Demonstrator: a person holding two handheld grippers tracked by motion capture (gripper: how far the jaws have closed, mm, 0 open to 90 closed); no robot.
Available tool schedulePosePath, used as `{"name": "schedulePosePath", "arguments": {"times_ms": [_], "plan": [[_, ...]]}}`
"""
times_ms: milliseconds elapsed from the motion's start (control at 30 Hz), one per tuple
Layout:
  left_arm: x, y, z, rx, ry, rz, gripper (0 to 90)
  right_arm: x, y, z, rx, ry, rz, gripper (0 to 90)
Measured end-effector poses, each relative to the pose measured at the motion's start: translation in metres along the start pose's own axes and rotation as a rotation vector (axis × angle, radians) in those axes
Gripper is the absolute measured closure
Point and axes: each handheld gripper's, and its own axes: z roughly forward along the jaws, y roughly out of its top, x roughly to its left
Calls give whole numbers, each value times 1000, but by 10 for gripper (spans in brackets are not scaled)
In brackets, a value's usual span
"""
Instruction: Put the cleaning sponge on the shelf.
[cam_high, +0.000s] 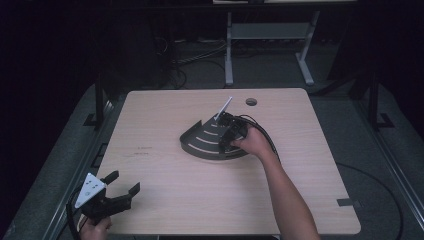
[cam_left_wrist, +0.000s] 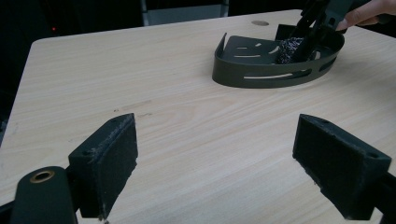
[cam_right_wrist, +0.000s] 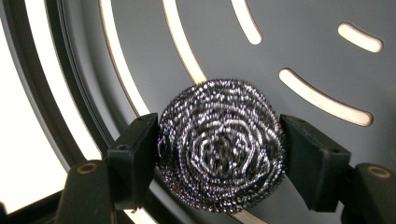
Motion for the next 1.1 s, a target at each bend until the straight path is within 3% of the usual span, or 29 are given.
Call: {"name": "schedulePosePath", "arguments": {"times_ms": [700, 1100], "plan": [[1, 0, -1, -4, -2, -6, 132, -5, -9, -26, -67, 4, 20, 208], [0, 1, -3, -15, -9, -6, 132, 6, -15, -40, -66, -16, -12, 196]]}}
